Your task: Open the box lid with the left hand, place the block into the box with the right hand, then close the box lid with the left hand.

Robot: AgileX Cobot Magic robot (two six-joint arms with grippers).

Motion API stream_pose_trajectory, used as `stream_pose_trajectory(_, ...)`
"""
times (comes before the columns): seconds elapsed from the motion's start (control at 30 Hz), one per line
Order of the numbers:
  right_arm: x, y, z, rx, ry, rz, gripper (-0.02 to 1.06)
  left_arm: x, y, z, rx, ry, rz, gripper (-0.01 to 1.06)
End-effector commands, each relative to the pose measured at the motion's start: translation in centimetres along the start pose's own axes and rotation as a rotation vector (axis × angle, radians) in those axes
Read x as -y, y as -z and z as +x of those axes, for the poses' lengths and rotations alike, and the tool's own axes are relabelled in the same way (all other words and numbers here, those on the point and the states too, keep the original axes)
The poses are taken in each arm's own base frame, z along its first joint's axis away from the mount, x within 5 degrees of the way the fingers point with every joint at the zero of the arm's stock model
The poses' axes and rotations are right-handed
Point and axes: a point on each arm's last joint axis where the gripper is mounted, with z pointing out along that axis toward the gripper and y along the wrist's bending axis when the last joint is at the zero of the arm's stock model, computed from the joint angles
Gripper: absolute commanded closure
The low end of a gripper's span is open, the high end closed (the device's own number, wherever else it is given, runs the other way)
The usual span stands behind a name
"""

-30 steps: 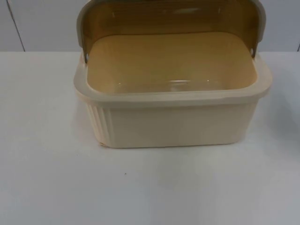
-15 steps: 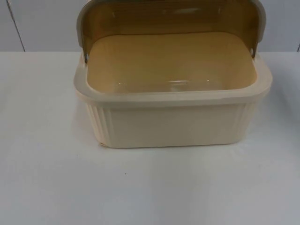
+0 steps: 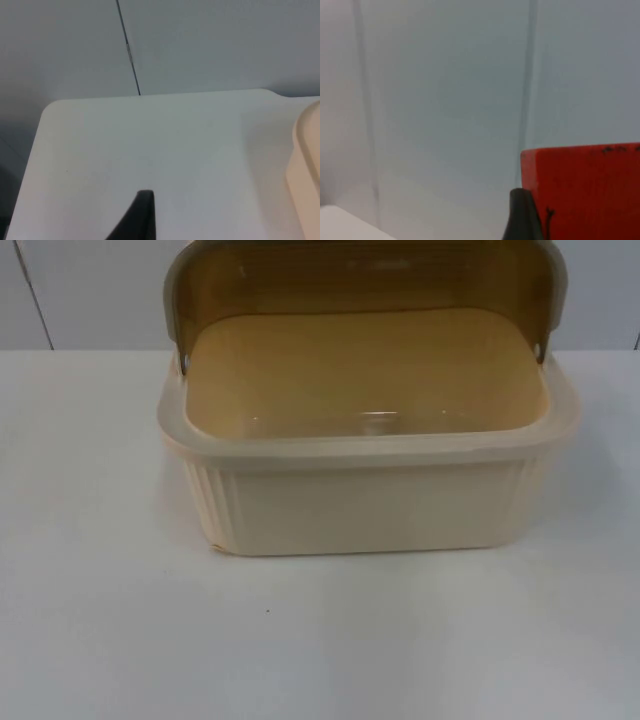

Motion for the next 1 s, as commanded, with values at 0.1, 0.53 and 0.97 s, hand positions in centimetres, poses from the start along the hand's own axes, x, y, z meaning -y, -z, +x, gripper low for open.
stream_pose_trajectory(0.1, -2.6, -2.4, 1.3, 0.042, -0.001, -0.088, 1.05, 0.1, 0.0, 0.2, -0.009, 0.001, 0.006, 0.00)
stream_pose_trajectory(0.53, -4.9, -5.3, 13.7, -0.190, -0.060, -0.139, 1.05, 0.1, 0.0, 0.3, -0.022, -0.004, 0.001, 0.00)
stream_pose_trajectory(0.97, -6.5, -9.1, 21.3, -0.347, -0.011, -0.174, 1.05, 0.1, 0.0, 0.3, -0.022, -0.005, -0.001, 0.00)
